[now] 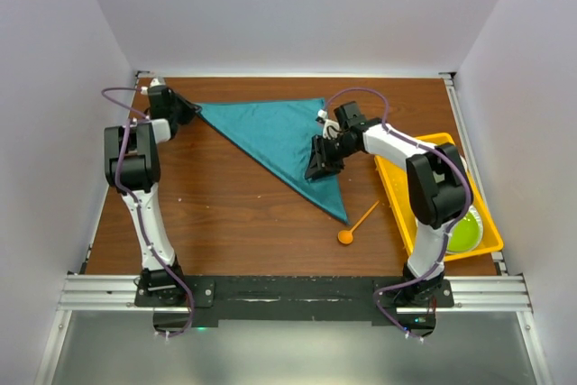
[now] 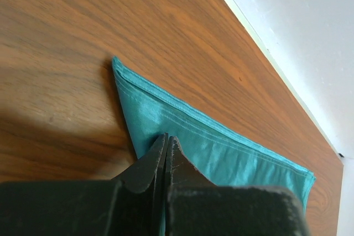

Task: Fold the napkin, place the utensils inside, and roll it up
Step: Fold the napkin

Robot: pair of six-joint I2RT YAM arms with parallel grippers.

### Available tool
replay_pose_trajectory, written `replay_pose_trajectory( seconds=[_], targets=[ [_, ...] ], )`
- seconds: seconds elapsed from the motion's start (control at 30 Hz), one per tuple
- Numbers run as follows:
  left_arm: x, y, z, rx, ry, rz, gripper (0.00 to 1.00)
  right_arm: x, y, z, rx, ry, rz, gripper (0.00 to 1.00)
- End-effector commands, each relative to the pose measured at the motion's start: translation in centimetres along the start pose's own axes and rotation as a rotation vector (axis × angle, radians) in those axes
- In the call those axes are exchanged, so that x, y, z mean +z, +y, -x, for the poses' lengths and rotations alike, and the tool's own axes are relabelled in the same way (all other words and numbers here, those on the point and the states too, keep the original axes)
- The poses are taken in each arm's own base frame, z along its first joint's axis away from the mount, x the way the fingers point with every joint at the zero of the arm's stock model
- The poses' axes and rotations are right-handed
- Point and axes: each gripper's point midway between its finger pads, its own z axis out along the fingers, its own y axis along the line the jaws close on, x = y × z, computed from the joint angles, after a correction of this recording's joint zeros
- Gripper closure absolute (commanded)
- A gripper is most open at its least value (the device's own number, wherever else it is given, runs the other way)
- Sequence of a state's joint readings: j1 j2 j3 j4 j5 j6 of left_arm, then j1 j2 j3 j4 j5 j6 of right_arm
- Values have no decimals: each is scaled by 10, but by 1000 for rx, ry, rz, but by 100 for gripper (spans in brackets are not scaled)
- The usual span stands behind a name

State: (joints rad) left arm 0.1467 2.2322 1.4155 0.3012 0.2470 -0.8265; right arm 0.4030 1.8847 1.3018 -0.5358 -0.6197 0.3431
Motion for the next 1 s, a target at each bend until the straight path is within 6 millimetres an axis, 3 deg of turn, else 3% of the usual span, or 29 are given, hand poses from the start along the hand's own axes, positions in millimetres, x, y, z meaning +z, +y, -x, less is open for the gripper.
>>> replay_pose_trajectory(
  seconds=[0.0,0.37,0.57,0.63,0.73,0.77,0.83,0.87,0.97],
  targets=[
    [7,0,32,19,-67,-7,100,-2,3,2,0,-15,11,62],
    [20,16,26,-4,-53,38,100,7,-29,-47,47,48,-62,65],
    [21,15,35,23,-52,80,100,-11,-39,-54,13,48,-162,72],
    [17,5,42,36,-58,79,100,-18,-32,-48,-18,33,-165,72],
    [5,-23,58,70,-85,30,99,-27,-20,-42,-38,19,-147,68],
    [-3,-40,64,71,-92,-4,93,-27,-18,-43,-42,22,-137,67],
    [-13,-55,62,73,-86,-16,88,-24,-14,-49,-36,44,-97,65],
    [-23,-72,68,88,-102,-38,83,-23,-13,-50,-38,46,-86,65],
    [-45,-106,60,119,-100,-72,77,-21,-17,-58,-31,47,-83,65]
  ],
)
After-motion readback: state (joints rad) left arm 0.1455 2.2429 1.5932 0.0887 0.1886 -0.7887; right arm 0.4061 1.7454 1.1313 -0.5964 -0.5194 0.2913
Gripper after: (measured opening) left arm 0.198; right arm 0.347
